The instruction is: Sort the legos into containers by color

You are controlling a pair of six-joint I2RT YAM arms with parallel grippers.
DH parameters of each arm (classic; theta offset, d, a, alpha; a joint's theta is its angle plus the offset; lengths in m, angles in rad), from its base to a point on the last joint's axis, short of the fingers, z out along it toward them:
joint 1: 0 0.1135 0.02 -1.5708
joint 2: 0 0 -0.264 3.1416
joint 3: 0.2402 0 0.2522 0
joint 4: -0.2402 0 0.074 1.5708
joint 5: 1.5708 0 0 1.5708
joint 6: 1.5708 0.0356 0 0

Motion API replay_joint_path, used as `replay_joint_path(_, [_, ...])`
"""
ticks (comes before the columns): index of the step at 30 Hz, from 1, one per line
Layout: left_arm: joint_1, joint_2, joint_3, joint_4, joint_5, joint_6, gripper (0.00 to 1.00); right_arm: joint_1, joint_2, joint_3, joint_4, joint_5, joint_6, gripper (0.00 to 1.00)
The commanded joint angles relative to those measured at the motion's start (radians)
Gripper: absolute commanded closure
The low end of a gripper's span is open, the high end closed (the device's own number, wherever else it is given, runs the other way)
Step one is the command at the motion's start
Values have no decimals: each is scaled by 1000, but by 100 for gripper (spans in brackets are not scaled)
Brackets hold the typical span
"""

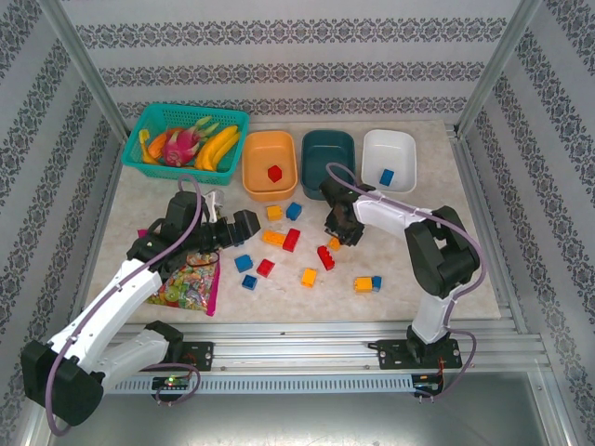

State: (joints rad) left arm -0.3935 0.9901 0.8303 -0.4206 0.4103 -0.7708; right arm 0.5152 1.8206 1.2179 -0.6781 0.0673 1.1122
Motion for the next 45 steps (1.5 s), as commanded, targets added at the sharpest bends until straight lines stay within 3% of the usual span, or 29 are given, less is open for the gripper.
replay_joint_path(1, [-10, 41, 81, 50, -27, -34, 1, -6, -75, 111, -29, 90, -120, 75])
replay_joint_path(5, [-10, 151, 184, 62, -33, -57, 1, -51, -22, 255, -24, 94, -237, 76])
replay_joint_path(11, [-9, 344, 340, 100, -39, -61, 1, -116, 195, 552, -51, 41, -374, 76])
replay_joint_path(20, [-7, 608, 550, 130, -25, -32, 2, -194, 515, 883, -74, -82, -412, 75])
replay_joint_path(27, [-7, 692, 613, 123, -14, -23, 3, -216, 673, 1058, -154, -111, -407, 70])
replay_joint_path(31, [-8, 703, 616, 117, -15, -16, 3, -225, 698, 1074, -157, -129, -386, 66])
replay_joint_path(38, [-7, 691, 608, 109, -22, -18, 3, -230, 692, 1169, -216, -176, -397, 43])
replay_joint_path(45, [-7, 657, 582, 96, -30, -18, 3, -223, 525, 1119, -202, -172, -414, 33])
